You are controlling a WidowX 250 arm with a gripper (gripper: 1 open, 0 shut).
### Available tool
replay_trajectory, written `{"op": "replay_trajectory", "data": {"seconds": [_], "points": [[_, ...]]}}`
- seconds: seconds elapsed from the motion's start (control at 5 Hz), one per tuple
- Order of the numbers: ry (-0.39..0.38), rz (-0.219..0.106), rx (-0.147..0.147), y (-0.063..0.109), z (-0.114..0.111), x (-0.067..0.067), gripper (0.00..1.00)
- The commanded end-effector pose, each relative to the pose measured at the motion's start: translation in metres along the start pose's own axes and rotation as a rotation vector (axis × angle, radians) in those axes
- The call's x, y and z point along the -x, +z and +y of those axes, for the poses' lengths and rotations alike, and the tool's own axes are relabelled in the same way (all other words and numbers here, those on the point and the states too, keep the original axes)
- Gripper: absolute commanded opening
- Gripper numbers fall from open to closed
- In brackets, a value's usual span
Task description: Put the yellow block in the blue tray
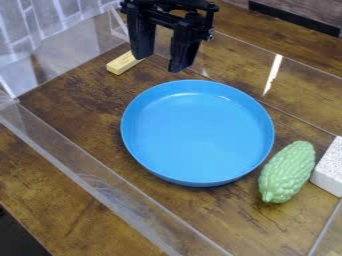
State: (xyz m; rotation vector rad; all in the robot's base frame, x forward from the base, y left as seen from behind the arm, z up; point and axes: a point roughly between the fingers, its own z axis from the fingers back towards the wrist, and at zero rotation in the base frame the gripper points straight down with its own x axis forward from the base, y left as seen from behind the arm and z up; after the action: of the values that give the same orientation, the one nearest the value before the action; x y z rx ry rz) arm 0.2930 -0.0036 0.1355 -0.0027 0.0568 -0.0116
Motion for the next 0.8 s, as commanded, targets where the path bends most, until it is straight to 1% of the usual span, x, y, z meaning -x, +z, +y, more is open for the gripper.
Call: {"op": "replay_trajectory", "data": {"seconds": [0.0,0.2,0.6], "points": [[-0.005,0.013,-0.004,-0.006,0.002,-0.001,1.0],[-0.014,0.022,-0.014,-0.012,0.008,-0.003,1.0],[-0.013,0.035,-0.021,-0.018,0.015,-0.005,1.0]]}}
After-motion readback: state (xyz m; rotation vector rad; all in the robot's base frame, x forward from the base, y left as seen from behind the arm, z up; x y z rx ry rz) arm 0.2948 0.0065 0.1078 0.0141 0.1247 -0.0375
